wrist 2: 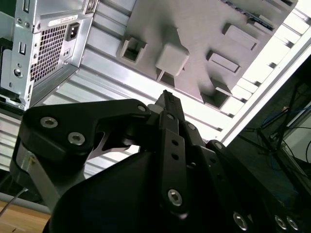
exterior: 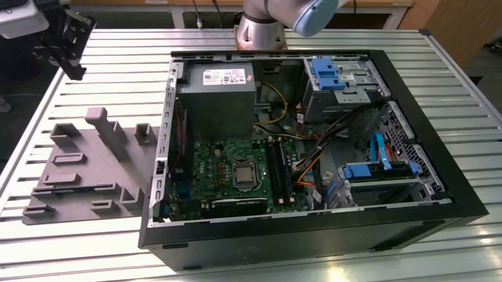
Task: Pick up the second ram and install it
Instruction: 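Reach for the second ram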
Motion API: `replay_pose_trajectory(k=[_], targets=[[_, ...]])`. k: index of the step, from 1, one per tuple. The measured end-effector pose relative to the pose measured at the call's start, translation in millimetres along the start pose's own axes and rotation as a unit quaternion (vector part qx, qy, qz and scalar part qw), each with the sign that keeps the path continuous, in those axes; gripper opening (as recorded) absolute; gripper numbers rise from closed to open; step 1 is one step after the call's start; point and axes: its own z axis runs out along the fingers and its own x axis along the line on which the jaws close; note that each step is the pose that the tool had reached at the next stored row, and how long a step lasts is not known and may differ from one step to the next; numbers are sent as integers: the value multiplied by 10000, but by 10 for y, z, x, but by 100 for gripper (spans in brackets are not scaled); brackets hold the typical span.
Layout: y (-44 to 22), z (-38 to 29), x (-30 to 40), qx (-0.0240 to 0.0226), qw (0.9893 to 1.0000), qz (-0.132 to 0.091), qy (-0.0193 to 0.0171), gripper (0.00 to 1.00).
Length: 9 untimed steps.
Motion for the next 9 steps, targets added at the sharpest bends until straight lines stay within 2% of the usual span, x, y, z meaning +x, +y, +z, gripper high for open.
replay_pose_trajectory(k=[9], targets=[[-35,33,99,0,10000,-1,0,11]])
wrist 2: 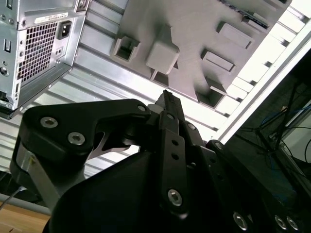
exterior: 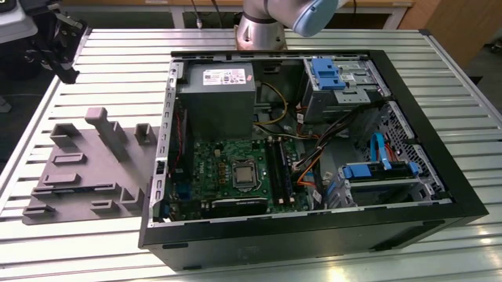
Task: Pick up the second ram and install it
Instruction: 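Reach for the second ram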
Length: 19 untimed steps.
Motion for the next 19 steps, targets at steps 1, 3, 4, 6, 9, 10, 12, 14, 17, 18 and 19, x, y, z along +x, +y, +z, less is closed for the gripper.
replay_pose_trajectory(k=[1,3,4,6,9,10,12,14,17,18,19], targets=[[-8,5,8,0,10000,0,0,11],[-28,14,18,0,10000,0,0,11],[-39,19,21,0,10000,1,0,11],[-62,31,24,0,10000,0,0,11],[-93,47,28,0,10000,0,0,11],[-103,53,29,0,10000,1,0,11],[-122,64,32,0,10000,1,0,11],[-140,76,36,0,10000,1,0,11],[-168,93,42,0,10000,0,0,11],[-177,100,45,0,10000,0,0,11],[-185,106,47,0,10000,0,0,11]])
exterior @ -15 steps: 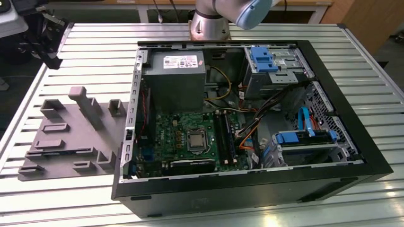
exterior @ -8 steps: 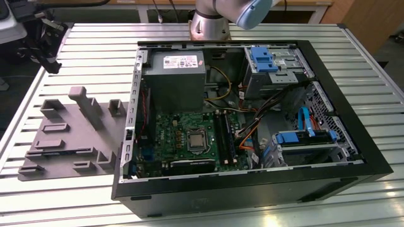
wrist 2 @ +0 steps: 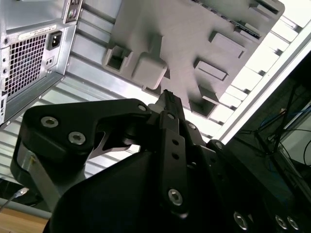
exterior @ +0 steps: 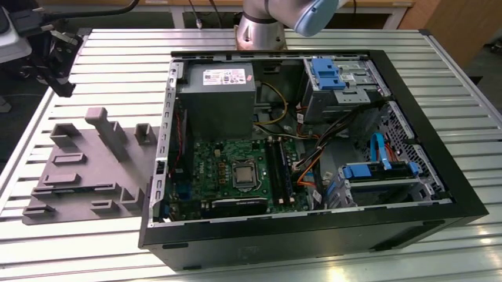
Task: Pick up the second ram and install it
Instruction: 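Reach for the second ram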
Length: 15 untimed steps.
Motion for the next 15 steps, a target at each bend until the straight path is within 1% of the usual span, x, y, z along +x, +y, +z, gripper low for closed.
replay_pose_trajectory(k=[15], targets=[[-109,118,75,0,10000,0,0,11]])
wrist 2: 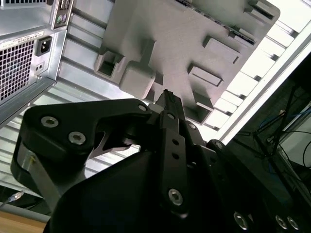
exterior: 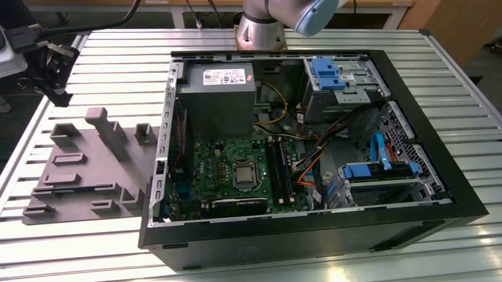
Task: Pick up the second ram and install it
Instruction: 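Reach for the second ram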
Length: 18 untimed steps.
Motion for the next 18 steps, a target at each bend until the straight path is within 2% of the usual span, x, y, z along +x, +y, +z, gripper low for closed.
replay_pose_trajectory(k=[18], targets=[[-129,150,93,0,10000,0,2,11]])
